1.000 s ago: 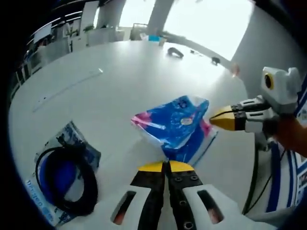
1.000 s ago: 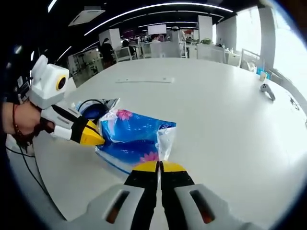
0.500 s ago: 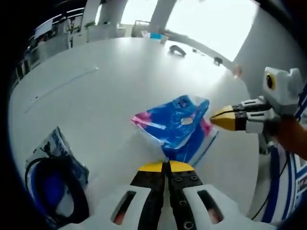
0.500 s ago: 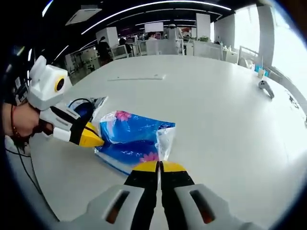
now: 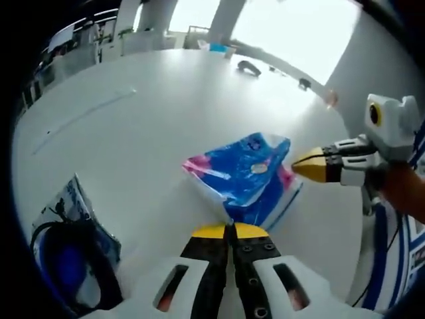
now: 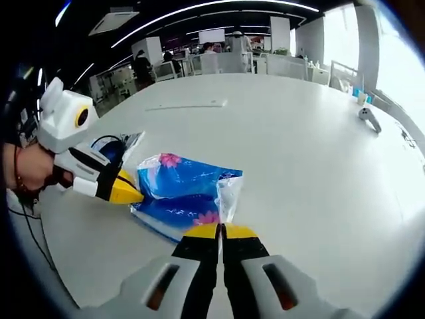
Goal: Arrange the tabletop items into an orderly group along one side of the table until the central work area is clear of visible clutter.
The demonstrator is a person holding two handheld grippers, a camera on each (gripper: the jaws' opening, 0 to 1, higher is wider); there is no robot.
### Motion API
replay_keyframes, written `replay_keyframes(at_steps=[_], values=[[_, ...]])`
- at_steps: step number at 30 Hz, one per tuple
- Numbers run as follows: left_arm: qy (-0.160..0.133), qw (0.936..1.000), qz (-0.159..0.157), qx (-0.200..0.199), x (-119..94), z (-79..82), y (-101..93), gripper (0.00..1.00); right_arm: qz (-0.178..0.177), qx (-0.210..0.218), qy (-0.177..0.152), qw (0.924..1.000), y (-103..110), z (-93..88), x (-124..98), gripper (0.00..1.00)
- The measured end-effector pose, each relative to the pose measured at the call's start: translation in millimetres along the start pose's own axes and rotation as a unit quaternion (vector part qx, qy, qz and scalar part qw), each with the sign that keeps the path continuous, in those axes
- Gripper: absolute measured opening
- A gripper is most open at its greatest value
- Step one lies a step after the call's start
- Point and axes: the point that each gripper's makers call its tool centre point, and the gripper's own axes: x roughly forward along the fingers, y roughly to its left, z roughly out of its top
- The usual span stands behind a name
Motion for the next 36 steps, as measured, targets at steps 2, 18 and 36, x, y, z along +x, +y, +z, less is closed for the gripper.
replay_keyframes(at_steps=[2, 18, 36], values=[[-0.001, 1.0, -0.002, -0.001, 1.0, 0.8, -1.2, 0.0, -0.001, 0.001, 0.003, 1.0, -2.6, -1.4, 1.7, 0.0], [-0.004, 1.0, -0.008, 0.0, 5.3, 0.9, -3.2, 0.0, 0.0, 0.006, -0.002, 1.0, -7.9, -2.8, 4.8, 0.0], [-0.009, 0.9999, -0.012, 0.007, 4.3, -1.6, -5.2, 0.06, -0.006, 0.011, -0.006, 0.9999, -7.6, -4.4, 3.4, 0.01]])
